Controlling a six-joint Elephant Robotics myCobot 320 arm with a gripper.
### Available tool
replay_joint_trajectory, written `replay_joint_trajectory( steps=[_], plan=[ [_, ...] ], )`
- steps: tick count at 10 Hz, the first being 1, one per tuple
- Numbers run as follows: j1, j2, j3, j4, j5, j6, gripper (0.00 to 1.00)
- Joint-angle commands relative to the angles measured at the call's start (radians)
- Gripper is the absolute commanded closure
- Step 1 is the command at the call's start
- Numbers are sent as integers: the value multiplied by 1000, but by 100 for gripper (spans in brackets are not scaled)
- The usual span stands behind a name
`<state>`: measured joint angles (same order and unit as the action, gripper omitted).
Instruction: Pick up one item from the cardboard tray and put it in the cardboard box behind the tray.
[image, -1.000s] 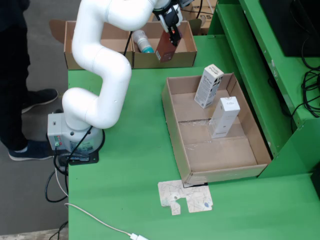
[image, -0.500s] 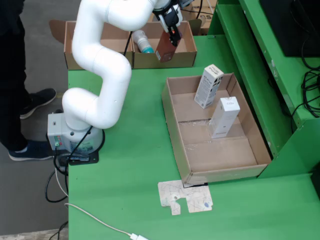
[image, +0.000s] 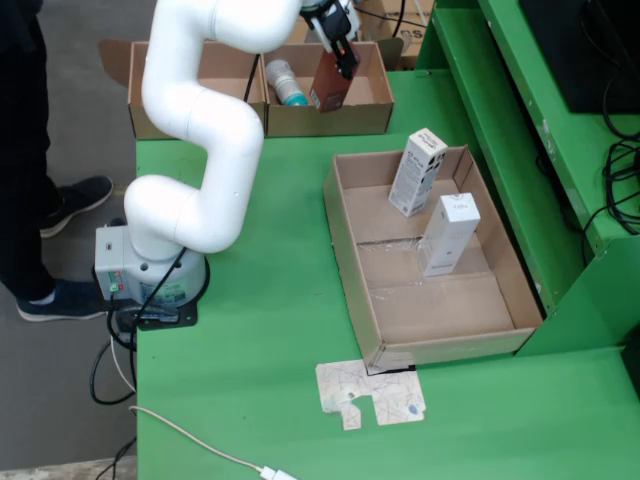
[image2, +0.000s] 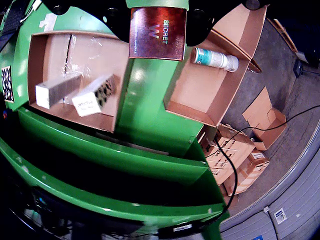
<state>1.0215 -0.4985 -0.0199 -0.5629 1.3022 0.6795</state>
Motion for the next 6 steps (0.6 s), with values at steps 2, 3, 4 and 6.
replay_joint_trajectory(
  steps=[2, 3, 4, 6],
  plan=[
    [36, -48, 20, 223, -46, 17, 100],
    [93, -61, 20, 298, -105, 48, 100],
    [110, -82, 20, 352, -129, 41, 100],
    [141, -148, 20, 507, -180, 35, 100]
  ],
)
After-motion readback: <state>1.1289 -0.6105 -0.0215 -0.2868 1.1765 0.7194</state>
